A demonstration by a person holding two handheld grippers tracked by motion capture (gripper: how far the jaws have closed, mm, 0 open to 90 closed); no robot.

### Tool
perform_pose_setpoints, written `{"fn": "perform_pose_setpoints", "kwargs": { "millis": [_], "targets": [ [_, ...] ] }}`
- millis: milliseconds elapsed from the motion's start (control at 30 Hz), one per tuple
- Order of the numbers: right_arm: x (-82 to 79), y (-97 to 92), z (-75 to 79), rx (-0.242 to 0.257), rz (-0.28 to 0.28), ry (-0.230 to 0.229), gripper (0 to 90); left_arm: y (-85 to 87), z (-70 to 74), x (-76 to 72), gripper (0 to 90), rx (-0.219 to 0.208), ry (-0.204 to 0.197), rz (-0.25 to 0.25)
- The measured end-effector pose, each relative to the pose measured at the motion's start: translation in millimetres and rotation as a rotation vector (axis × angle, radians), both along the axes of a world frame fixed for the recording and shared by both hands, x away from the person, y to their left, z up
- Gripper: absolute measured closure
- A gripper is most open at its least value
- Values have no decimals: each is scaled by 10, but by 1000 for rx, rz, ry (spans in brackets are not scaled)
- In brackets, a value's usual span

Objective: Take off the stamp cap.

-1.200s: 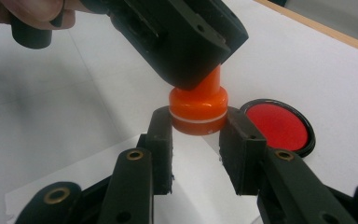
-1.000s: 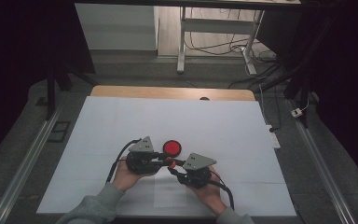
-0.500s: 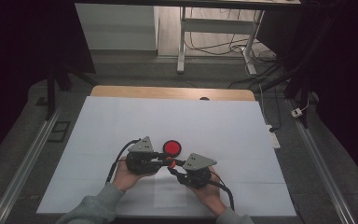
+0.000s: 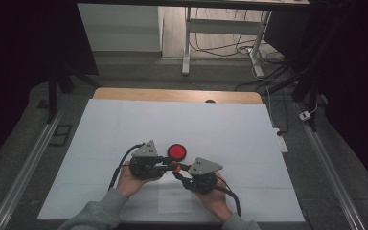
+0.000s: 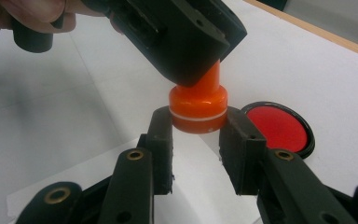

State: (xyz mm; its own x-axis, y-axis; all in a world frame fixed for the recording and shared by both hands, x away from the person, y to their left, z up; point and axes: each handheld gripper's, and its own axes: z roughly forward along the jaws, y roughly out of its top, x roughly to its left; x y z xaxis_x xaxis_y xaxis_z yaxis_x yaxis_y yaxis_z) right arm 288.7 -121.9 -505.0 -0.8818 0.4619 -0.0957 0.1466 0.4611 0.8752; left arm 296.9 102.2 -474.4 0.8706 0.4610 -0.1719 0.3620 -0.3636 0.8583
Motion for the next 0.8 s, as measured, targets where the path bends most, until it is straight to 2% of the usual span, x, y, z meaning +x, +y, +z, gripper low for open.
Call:
{"fn": "perform_pose_setpoints", "kwargs": {
  "millis": [33,100,133,167,233,267,433,600,800],
  "targets": [
    [-3,4,-4,8,-4,-2,651,1,2,-1,727,-5,1,4],
    [-1,7,-8,-25,-3,7,651,80,59,-10,729,10,-70,93],
    [-6,2,-47,-51,2,2,651,186,90,26,729,-40,-40,94],
    [-12,-16,-83,-56,-6,2,652,273,97,53,729,-79,-10,71],
    [14,-39,-65,-25,-18,22,651,322,75,53,729,-63,-5,75],
    [24,-37,-39,-19,-18,17,651,314,57,53,729,-62,4,72],
    [12,-28,-47,-38,-10,17,651,241,43,36,728,-56,1,48],
    [25,-52,-42,-27,-15,19,650,269,41,50,728,-66,18,44],
    [24,-92,-25,-11,-21,11,649,234,25,45,727,-55,22,26]
  ]
}}
